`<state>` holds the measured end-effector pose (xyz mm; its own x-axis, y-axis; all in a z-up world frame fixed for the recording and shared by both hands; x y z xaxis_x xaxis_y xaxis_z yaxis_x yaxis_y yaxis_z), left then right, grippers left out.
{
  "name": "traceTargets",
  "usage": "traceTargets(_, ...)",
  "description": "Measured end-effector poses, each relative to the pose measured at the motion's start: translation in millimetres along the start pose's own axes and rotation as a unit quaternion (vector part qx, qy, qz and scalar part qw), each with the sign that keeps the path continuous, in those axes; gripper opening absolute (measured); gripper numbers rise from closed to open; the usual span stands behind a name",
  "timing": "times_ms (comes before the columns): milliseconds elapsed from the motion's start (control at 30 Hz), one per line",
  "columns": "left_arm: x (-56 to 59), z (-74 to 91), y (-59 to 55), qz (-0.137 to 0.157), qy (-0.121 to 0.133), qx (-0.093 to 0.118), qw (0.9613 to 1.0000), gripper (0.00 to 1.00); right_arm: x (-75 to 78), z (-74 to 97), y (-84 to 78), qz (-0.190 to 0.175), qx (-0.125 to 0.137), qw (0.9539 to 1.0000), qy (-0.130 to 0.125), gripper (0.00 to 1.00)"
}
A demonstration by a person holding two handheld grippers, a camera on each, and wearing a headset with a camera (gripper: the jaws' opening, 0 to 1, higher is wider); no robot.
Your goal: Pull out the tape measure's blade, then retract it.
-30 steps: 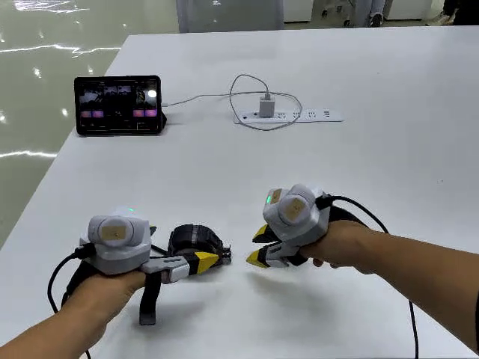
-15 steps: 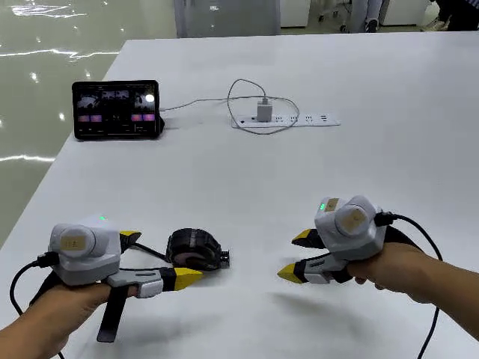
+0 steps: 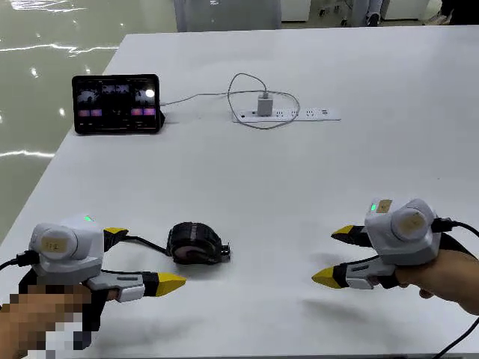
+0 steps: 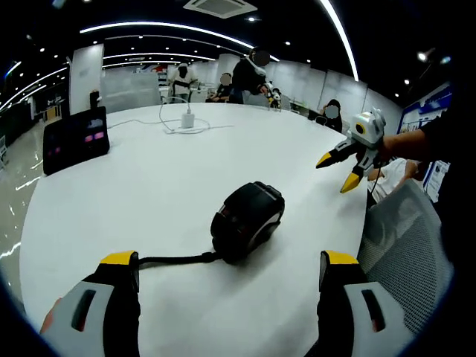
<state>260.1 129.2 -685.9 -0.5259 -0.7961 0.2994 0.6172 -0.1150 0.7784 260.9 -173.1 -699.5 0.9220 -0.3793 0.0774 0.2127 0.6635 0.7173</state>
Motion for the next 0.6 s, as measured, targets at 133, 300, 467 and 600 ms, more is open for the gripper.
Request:
traceTargets(133,-2.7,4.5,-4.9,-0.005,0.006,-0.005,1.0,0.99,6.6,13.1,-7.0,-0.013,0.013,0.9997,-0.015,0.6)
traceTargets(300,-4.3,11.0,-6.8,-0.014,0.016,-0.008,0.9997,0.99,9.5,26.6,-15.7,-0.014,0.023,0.9993,-0.025,0.71)
traceTargets(467,-4.5,17.3,-6.8,-0.018,0.018,-0.002,0.9997,0.99,11.1,42.8,-25.6,-0.023,0.026,0.9989,-0.033,0.79)
traceTargets(600,-9.2,20.6,-5.3,-0.018,0.024,0.005,0.9995,0.99,12.9,51.6,-39.3,-0.03,0.022,0.9986,-0.038,0.84)
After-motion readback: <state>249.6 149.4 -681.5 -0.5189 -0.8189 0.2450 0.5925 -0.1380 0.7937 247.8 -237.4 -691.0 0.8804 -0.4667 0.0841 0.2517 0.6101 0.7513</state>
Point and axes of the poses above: the centre of the closed fingertips' face, and the gripper's own axes: z roughly backward along the fingers, x roughly to its right, y roughly out of its top, the point moved 2 cm from there along z, roughly backward along the fingers, and after that the axes turned 9 degrees about z, right-handed, at the moved point
